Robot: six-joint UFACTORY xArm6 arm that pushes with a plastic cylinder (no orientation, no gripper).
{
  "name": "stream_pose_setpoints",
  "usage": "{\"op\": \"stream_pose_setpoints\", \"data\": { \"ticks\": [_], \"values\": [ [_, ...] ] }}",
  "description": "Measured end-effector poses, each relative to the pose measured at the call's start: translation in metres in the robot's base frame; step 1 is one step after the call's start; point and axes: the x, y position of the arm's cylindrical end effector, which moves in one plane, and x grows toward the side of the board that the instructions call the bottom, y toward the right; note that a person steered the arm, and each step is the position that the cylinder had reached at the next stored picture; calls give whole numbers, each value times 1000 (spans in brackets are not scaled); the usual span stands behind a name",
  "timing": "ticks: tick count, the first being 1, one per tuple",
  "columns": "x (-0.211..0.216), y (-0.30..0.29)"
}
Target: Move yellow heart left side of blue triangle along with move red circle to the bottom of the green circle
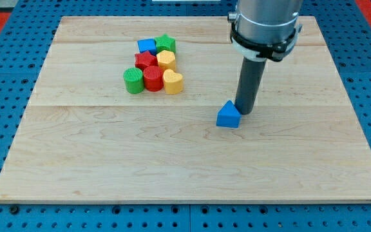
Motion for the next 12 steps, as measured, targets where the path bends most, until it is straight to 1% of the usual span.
{"op": "stream_pose_setpoints", "data": {
  "ticks": [1,2,3,4,5,7,8,9,10,11,12],
  "values": [
    [-57,-8],
    [-75,-70],
    [-70,-133],
    [-68,-167],
    [-58,-171],
    [-59,-125],
    [-57,-93],
    [-23,-102],
    [-3,-120],
    [-25,-106],
    [-37,-138]
  ]
}}
